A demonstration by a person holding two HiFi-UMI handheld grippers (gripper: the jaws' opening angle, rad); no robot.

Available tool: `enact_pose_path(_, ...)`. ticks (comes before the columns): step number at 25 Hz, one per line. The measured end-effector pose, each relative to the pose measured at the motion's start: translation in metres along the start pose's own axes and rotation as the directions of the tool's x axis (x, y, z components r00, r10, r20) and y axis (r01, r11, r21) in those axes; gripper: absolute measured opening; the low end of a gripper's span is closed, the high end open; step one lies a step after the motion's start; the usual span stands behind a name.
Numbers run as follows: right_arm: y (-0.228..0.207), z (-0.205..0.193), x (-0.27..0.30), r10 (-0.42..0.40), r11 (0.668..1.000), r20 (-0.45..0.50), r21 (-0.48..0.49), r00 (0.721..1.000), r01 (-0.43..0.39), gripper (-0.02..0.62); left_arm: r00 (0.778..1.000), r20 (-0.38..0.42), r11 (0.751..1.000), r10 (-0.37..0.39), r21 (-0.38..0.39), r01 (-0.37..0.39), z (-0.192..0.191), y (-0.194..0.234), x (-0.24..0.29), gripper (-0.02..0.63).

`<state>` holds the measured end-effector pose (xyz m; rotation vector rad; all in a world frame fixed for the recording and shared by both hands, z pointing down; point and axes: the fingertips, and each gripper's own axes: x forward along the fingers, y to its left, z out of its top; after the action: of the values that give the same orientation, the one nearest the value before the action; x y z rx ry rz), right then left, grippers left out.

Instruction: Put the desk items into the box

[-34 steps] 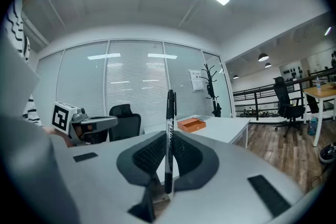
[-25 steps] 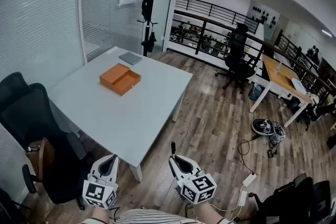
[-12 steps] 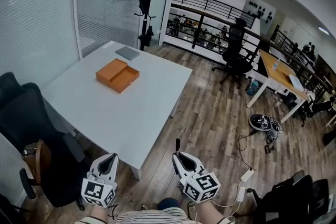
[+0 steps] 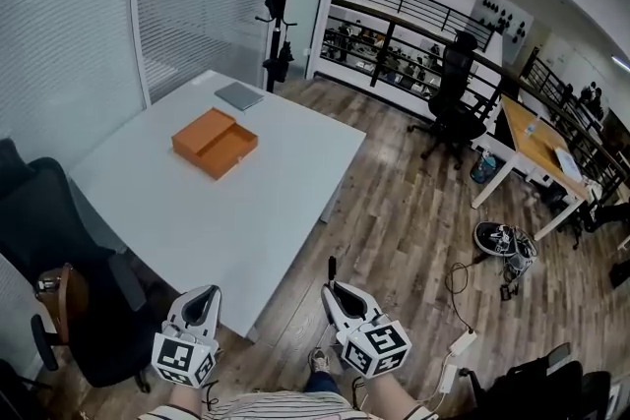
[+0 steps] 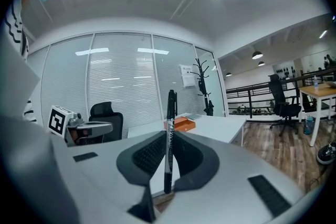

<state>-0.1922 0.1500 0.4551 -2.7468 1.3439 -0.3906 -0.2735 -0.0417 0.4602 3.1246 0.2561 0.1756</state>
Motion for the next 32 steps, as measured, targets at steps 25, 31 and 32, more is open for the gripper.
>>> enact_pose_path(25,-0.192,0.037,0.082,0.268,0.962,-0.068,-0.043,0.961,-0.271,0.057,0.962,-0.02,0.961,0.273,-0.032,-0.274,0.015,-0.054,0.167,0.021)
enact_pose_path(31,-0.209,0.042,0.119,0.269,0.961,-0.074,-0.045,0.96,-0.273,0.057,0.953,-0.03,0.952,0.301,-0.045,-0.302,0.01,-0.024,0.193,0.021)
enact_pose_path(32,-0.212,0.044,0.127,0.269,0.961,-0.076,-0.046,0.96,-0.272,0.057,0.952,-0.03,0.951,0.303,-0.048,-0.305,0.01,-0.017,0.201,0.021)
